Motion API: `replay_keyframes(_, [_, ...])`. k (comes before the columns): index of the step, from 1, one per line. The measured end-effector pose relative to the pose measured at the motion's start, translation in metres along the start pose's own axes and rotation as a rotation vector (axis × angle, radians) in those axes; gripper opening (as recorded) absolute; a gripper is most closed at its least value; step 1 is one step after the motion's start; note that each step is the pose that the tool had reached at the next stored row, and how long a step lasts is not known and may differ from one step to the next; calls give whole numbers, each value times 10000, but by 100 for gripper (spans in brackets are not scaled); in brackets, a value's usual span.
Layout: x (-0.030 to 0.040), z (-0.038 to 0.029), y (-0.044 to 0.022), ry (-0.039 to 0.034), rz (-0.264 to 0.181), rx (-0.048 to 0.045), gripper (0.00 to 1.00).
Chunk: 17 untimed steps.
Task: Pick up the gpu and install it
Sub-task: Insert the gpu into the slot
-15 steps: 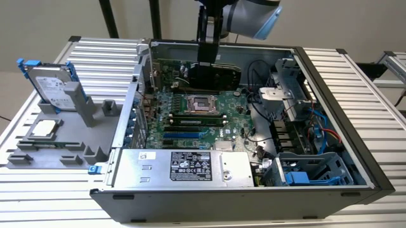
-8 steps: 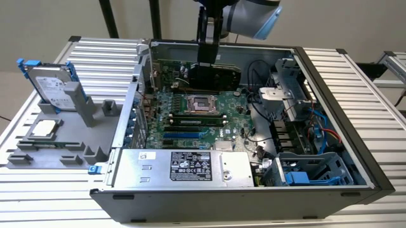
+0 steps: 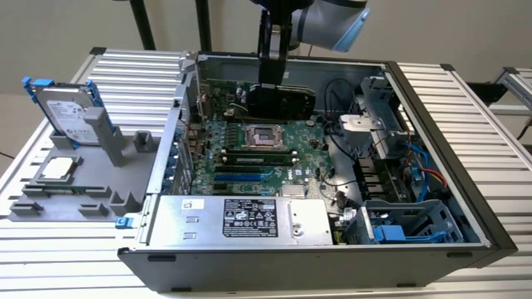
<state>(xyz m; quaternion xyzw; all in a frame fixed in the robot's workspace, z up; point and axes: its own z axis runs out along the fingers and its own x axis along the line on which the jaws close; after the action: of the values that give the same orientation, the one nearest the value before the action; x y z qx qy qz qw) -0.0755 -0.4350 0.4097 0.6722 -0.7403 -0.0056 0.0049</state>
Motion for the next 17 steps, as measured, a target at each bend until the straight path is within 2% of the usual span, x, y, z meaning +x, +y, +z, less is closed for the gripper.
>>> replay_keyframes(17, [0,40,-1,-1,0,0,0])
